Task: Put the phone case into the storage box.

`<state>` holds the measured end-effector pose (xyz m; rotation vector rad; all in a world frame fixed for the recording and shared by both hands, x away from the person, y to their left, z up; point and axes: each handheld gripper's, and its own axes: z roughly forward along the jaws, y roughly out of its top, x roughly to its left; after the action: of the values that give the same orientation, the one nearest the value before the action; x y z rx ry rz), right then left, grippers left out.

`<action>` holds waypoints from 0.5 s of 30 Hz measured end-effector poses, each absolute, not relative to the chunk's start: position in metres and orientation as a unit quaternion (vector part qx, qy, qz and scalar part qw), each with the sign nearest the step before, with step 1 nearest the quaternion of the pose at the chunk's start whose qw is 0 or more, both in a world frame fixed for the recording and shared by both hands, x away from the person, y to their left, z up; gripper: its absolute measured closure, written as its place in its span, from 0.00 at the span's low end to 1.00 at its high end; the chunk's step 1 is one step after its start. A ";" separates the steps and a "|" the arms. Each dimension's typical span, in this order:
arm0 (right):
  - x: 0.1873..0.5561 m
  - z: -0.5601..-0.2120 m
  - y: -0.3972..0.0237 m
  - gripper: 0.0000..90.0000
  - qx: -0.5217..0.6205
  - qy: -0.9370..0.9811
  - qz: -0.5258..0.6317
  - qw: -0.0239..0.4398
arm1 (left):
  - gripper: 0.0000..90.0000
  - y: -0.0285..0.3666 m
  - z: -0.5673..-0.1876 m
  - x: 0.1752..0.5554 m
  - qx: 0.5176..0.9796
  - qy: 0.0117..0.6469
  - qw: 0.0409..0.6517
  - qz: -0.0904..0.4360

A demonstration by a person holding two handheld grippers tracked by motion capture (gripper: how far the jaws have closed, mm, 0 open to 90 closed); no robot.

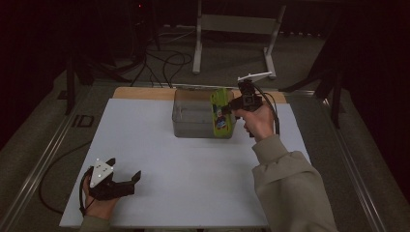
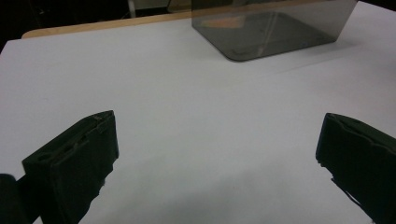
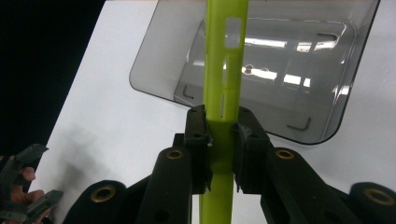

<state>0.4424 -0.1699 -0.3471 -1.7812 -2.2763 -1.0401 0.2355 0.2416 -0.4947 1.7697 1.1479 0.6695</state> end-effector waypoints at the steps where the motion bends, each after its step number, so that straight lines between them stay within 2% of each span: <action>1: 0.443 -0.347 -0.170 0.87 -0.580 -0.740 -0.337 0.034 | 0.00 0.242 -0.495 0.235 0.715 0.464 0.448 0.270; 15: 0.453 -0.339 -0.169 0.87 -0.584 -0.743 -0.326 0.029 | 0.00 0.241 -0.495 0.235 0.716 0.462 0.448 0.270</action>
<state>0.4530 -0.1691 -0.3386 -1.8019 -2.2910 -1.0070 0.2354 0.2413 -0.4948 1.7718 1.1445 0.6682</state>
